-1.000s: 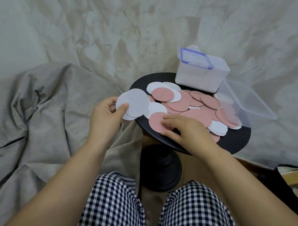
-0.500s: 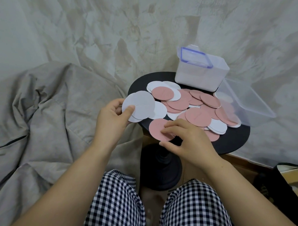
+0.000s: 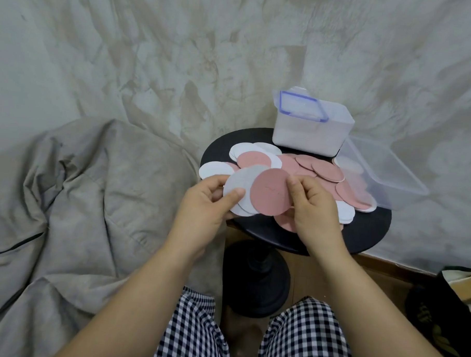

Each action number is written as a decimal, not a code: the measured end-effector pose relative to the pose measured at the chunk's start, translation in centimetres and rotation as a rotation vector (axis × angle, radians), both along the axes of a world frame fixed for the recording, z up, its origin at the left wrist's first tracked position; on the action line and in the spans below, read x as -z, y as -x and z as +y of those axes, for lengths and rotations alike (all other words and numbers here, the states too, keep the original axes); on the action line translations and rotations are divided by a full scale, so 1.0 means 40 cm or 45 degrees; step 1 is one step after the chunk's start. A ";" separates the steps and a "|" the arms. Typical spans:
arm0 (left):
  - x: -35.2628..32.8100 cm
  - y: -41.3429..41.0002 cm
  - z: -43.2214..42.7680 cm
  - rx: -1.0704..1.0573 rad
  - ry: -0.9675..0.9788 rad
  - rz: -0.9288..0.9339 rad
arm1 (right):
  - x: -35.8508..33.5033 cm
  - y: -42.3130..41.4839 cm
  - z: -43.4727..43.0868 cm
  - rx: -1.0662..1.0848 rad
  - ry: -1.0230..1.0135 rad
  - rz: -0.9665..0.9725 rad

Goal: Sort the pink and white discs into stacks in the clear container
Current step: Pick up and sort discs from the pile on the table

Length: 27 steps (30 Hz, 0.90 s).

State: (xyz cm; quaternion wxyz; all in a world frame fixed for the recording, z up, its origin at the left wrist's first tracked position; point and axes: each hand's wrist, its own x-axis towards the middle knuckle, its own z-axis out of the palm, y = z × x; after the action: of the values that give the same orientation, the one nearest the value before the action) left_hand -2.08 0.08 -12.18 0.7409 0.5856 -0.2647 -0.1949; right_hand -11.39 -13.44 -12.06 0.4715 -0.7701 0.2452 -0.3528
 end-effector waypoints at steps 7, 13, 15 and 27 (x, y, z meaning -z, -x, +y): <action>0.014 0.002 -0.041 -0.012 -0.115 -0.217 | -0.003 -0.003 0.008 -0.124 0.092 -0.007; 0.025 0.019 -0.050 -0.171 -0.181 -0.458 | -0.002 0.022 0.015 -0.160 0.281 -0.025; 0.030 0.028 -0.049 -0.188 -0.148 -0.437 | 0.011 0.023 0.015 -0.146 0.321 -0.036; 0.092 0.037 -0.040 -0.211 -0.391 -0.912 | 0.045 0.014 0.020 -0.093 0.764 0.025</action>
State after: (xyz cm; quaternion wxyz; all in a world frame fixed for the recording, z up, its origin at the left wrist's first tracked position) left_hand -3.57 -1.52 -15.87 0.5187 0.7398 -0.4261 0.0447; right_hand -11.96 -12.63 -13.87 0.2329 -0.8867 0.1065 -0.3849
